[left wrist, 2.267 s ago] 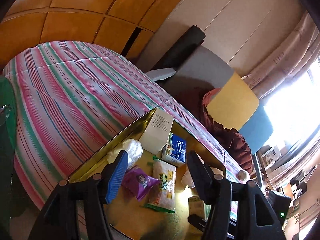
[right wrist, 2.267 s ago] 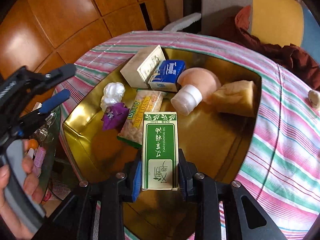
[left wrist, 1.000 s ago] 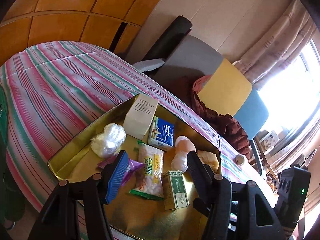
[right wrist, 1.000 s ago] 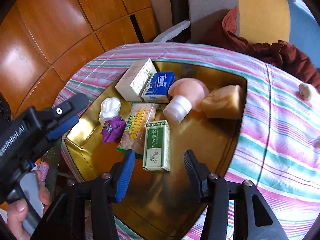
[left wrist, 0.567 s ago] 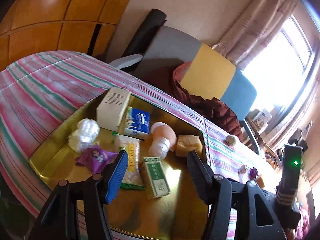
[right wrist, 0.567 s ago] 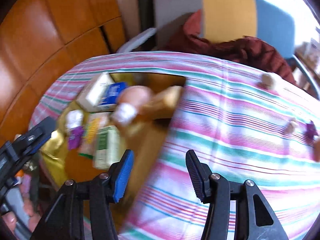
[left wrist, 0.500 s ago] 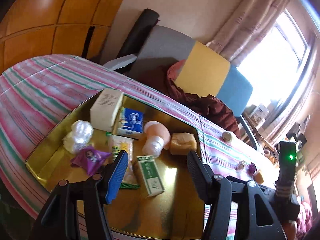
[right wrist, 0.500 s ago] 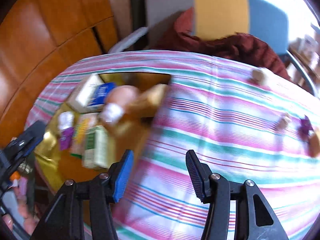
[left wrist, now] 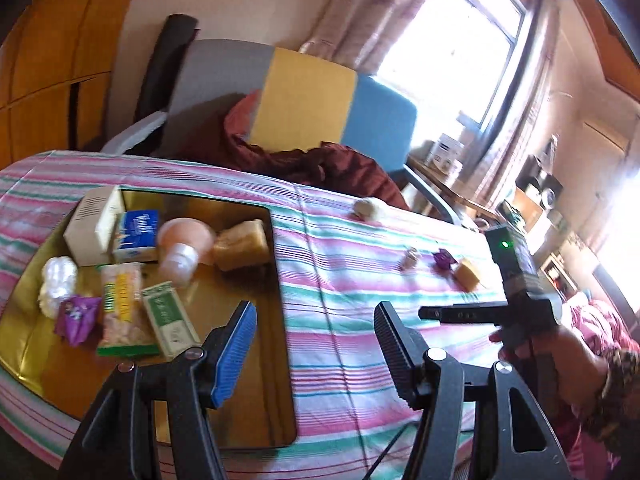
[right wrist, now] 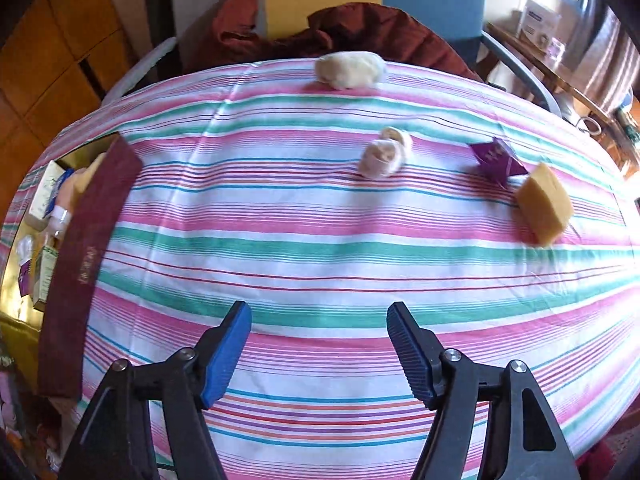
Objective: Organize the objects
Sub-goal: 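Move both tools back toward the yellow sponge and remaining items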
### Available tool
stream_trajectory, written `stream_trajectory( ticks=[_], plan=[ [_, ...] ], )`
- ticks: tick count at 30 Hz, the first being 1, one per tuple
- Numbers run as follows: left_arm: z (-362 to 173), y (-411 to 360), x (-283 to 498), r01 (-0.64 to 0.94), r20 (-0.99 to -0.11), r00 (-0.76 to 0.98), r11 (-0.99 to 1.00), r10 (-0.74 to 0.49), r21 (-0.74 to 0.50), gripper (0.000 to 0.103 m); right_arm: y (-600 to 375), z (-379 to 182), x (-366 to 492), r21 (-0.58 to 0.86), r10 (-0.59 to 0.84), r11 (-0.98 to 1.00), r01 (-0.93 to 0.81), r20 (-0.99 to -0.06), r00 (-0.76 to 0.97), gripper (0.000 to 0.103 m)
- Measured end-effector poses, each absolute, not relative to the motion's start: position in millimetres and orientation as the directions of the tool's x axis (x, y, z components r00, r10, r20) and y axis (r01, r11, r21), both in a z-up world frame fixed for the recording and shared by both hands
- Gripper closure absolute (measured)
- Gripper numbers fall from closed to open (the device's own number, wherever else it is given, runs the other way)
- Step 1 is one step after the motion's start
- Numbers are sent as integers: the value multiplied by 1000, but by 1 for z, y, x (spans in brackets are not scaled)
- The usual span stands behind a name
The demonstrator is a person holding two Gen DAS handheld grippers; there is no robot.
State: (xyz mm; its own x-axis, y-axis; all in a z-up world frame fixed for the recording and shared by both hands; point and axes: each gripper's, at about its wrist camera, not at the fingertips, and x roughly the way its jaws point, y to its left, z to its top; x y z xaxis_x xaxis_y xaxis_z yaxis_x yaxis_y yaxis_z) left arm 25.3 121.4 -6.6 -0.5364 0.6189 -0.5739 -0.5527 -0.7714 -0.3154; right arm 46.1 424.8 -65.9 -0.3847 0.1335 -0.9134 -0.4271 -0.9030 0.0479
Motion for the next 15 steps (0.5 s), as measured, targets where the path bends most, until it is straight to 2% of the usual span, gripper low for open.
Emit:
stream_trajectory(
  ticks=[3,7,15],
  plan=[
    [-9,140,36,-608,-587,-496,-738,640,-291,41,454,-72,55,59,128,-880,-472,-927,-353,23],
    [-14,159,48,-652,-609,-455,-709,650,-270,41,492,-71,68,69,140,-847,-527,-927,-348,23],
    [-27,183,57,-670,-653,-403,-693,641,-267,41,565,-50,81,25,265,-780,-625,-892,-365,22]
  ],
)
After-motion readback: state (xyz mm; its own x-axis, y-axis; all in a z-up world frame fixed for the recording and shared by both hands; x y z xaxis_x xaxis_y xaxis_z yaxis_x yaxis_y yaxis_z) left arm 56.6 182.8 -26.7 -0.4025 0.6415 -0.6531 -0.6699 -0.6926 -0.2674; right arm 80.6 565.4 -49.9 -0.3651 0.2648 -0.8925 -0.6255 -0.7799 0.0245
